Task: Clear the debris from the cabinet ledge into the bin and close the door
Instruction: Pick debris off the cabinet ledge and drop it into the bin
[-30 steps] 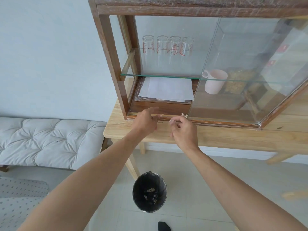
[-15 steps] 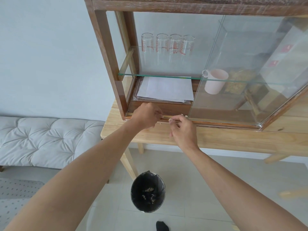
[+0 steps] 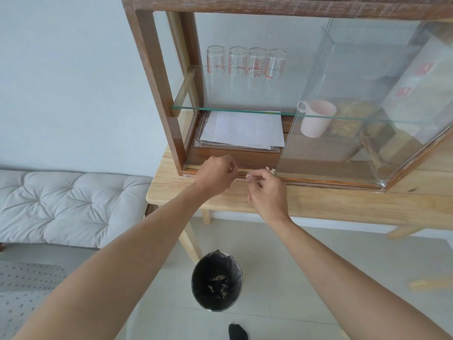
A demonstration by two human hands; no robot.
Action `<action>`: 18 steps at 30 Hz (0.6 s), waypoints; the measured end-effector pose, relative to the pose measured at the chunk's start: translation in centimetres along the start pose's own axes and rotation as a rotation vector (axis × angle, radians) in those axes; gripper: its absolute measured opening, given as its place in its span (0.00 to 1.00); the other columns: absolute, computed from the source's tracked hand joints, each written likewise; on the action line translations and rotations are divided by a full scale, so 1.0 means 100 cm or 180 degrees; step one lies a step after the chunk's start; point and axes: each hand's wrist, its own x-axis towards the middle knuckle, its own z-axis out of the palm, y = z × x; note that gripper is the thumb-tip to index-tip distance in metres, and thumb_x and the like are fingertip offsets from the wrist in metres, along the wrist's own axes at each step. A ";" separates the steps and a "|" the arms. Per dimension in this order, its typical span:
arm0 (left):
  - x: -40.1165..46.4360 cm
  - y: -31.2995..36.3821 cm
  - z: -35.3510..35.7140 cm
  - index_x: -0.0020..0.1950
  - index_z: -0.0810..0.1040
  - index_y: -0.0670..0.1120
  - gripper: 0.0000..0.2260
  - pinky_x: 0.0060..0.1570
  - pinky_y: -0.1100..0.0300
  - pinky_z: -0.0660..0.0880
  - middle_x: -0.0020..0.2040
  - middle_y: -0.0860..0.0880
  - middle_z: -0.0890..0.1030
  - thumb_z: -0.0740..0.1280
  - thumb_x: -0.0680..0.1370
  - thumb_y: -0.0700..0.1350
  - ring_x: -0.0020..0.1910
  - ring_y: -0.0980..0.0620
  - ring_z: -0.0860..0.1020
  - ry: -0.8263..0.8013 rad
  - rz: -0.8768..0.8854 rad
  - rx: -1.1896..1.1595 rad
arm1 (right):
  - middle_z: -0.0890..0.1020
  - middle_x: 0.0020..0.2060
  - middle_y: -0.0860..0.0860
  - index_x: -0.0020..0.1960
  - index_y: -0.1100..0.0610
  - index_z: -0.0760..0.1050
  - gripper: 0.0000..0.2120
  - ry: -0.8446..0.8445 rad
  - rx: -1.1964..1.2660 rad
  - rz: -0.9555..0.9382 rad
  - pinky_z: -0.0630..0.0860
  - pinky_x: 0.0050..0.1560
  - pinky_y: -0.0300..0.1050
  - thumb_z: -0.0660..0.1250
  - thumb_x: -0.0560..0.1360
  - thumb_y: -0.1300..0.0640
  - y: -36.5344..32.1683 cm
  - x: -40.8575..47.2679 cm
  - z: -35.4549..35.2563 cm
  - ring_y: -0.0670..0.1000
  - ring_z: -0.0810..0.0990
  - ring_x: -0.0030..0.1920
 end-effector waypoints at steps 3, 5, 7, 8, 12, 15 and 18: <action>-0.005 -0.004 -0.002 0.45 0.81 0.46 0.07 0.33 0.59 0.75 0.25 0.52 0.81 0.68 0.82 0.43 0.26 0.62 0.78 0.0075 -0.0239 -0.0523 | 0.82 0.24 0.44 0.55 0.52 0.84 0.05 0.0005 0.0072 -0.0004 0.74 0.33 0.43 0.69 0.85 0.55 0.000 -0.002 0.000 0.45 0.80 0.25; -0.015 -0.006 -0.003 0.45 0.82 0.45 0.07 0.27 0.68 0.69 0.24 0.53 0.80 0.69 0.82 0.44 0.22 0.63 0.75 0.0111 -0.0408 -0.0856 | 0.82 0.24 0.45 0.55 0.52 0.84 0.05 -0.0018 0.0138 -0.0029 0.74 0.32 0.42 0.69 0.85 0.55 -0.001 -0.005 0.001 0.46 0.79 0.25; -0.029 -0.010 -0.005 0.45 0.82 0.45 0.08 0.25 0.68 0.68 0.24 0.52 0.80 0.70 0.83 0.46 0.20 0.61 0.73 0.0082 -0.0552 -0.1159 | 0.82 0.24 0.46 0.53 0.50 0.84 0.04 -0.0061 0.0165 -0.0070 0.73 0.30 0.39 0.70 0.85 0.54 -0.001 -0.011 0.001 0.44 0.76 0.24; -0.038 -0.013 -0.007 0.45 0.82 0.46 0.08 0.25 0.67 0.69 0.24 0.51 0.80 0.70 0.83 0.46 0.20 0.59 0.73 0.0041 -0.0601 -0.1302 | 0.83 0.24 0.47 0.52 0.48 0.83 0.04 -0.0077 0.0190 -0.0106 0.72 0.28 0.37 0.71 0.85 0.53 0.000 -0.016 0.000 0.43 0.75 0.23; -0.083 -0.025 -0.009 0.47 0.84 0.45 0.07 0.26 0.66 0.71 0.26 0.49 0.82 0.69 0.83 0.45 0.22 0.55 0.73 -0.0184 -0.0906 -0.1763 | 0.84 0.26 0.48 0.50 0.46 0.83 0.04 -0.0173 0.0265 -0.0199 0.72 0.29 0.33 0.72 0.84 0.50 0.018 -0.049 -0.005 0.42 0.77 0.24; -0.118 -0.039 -0.001 0.46 0.84 0.44 0.07 0.30 0.65 0.74 0.30 0.48 0.85 0.69 0.82 0.42 0.24 0.54 0.75 -0.0286 -0.1061 -0.1859 | 0.83 0.25 0.48 0.50 0.45 0.83 0.04 -0.0351 0.0176 -0.0086 0.71 0.33 0.31 0.72 0.84 0.49 0.041 -0.082 -0.002 0.43 0.76 0.26; -0.147 -0.056 0.014 0.47 0.84 0.44 0.06 0.33 0.68 0.76 0.35 0.50 0.88 0.70 0.83 0.42 0.26 0.59 0.78 -0.0557 -0.1202 -0.1643 | 0.83 0.26 0.49 0.50 0.45 0.84 0.04 -0.0632 0.0022 0.0041 0.72 0.35 0.31 0.72 0.84 0.49 0.065 -0.110 0.009 0.43 0.78 0.26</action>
